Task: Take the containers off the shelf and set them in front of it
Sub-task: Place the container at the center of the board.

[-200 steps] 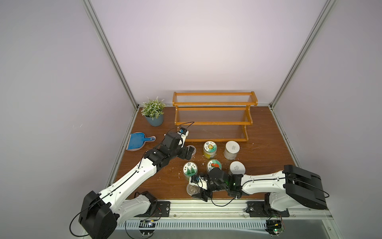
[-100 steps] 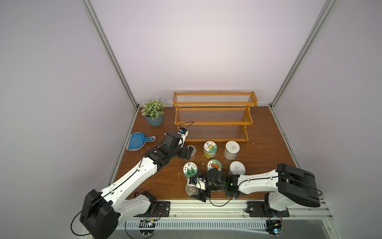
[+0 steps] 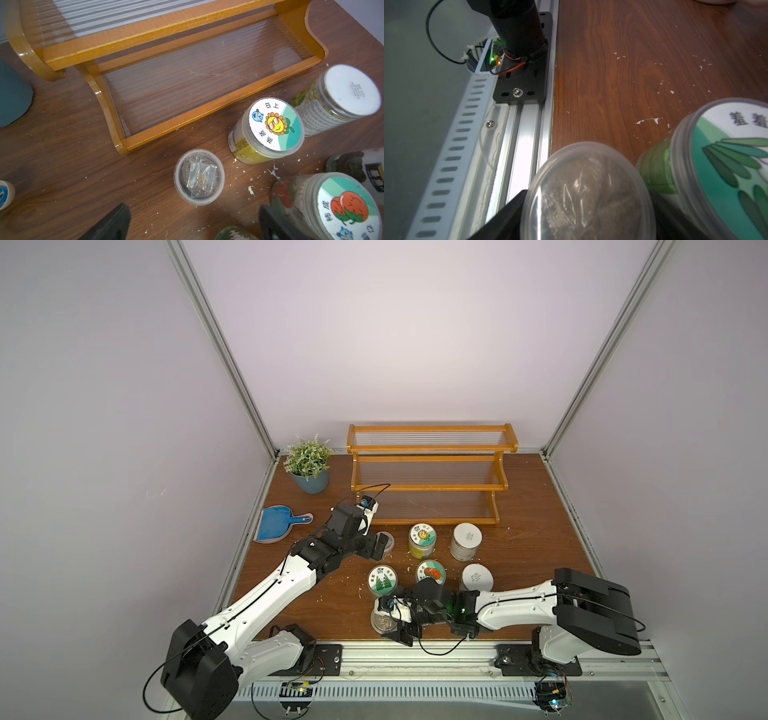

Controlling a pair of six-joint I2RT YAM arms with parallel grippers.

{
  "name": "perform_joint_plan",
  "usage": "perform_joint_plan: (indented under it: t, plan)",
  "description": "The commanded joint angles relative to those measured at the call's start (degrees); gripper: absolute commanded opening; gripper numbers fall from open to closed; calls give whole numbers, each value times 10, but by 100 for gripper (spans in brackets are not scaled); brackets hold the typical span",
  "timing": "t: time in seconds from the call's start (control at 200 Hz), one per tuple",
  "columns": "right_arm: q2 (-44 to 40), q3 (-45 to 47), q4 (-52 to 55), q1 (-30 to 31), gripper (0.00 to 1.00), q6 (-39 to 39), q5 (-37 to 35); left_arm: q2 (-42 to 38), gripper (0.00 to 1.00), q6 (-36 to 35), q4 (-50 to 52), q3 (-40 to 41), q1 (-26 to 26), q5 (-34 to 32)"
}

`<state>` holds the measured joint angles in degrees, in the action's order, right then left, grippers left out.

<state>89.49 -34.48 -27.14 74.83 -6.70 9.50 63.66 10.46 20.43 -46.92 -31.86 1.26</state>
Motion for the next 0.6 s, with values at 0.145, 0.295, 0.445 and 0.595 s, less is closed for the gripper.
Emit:
perform_joint_plan:
  t: [0.145,0.295,0.445,0.595]
  plan:
    - [-5,-20,5,6,90,-3,6,-1,100,-6,2,-8,8,3]
    - [-24,-23,22,7,95,-2,6,1,100,-5,-1,-7,8,5]
    - [-56,-34,86,7,99,-6,-8,4,100,-5,-4,-9,9,4]
    - [-128,-39,172,6,99,-2,-13,6,100,-6,-9,-17,10,-3]
